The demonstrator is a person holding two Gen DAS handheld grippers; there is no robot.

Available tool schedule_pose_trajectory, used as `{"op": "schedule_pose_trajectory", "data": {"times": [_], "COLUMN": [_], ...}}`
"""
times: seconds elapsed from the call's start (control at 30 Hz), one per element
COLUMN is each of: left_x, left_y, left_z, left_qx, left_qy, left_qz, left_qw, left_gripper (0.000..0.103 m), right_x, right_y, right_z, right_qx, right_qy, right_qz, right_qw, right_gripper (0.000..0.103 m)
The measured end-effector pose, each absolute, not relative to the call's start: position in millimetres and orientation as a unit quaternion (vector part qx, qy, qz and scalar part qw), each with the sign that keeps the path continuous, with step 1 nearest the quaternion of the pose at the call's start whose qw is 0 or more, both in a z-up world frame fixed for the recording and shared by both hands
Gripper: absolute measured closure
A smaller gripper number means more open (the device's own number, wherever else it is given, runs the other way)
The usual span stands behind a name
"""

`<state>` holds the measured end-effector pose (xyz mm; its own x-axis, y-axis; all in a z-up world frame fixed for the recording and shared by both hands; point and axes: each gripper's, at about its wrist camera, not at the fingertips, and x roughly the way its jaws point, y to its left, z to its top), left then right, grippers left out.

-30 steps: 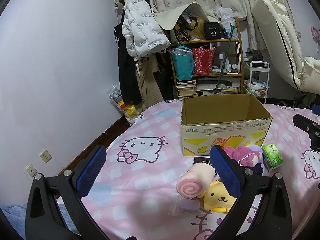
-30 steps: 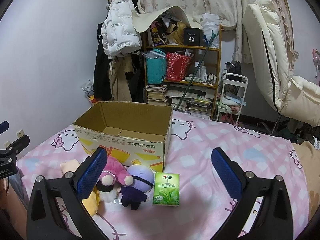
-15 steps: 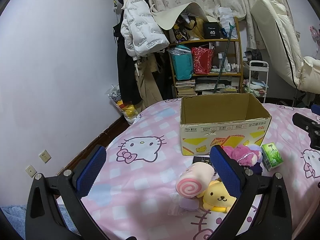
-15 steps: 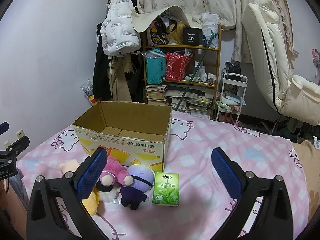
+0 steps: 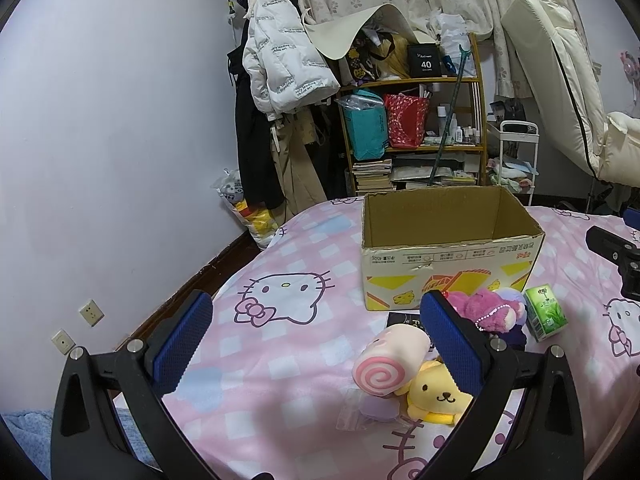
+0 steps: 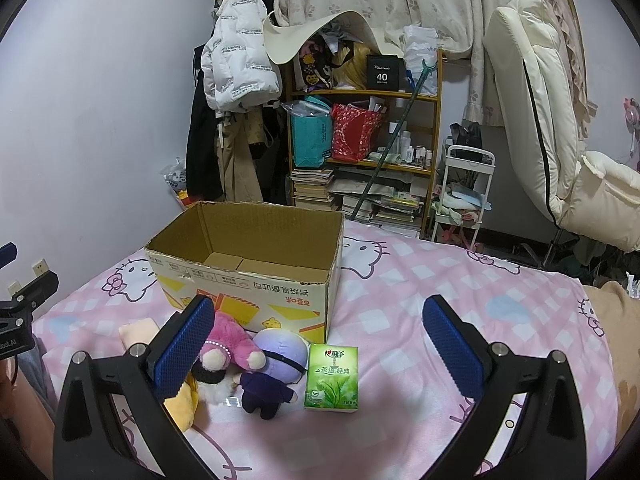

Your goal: Organize soft objects

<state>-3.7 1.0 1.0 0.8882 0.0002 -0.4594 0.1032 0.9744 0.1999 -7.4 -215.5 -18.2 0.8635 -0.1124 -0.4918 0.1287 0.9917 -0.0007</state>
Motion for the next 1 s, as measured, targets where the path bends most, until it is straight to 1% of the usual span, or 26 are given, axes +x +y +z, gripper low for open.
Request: {"op": "schedule_pose_trajectory", "data": {"times": [0.7,1.0], "left_x": [0.7,8.9], "left_y": [0.1,-9.4], "left_z": [0.0,-5.9], "left_qx": [0.114,0.139], "left_qy": [0.245,0.263], "left_qz": [-0.025,-0.028], "left_qw": [0.962,0.954], "left_gripper": [0.001,0.001], "right_x": [-6.8,-5.1], "right_y": [-213.3,-213.3], "right_z": [-21.3,-28.4], "right_qx": [0.017,0.014], "right_qy": [0.258,0.268], "right_qz": [-0.063,-0.067], "right_qw": [0.964,0.961], "right_gripper": [0.000,0.000]}}
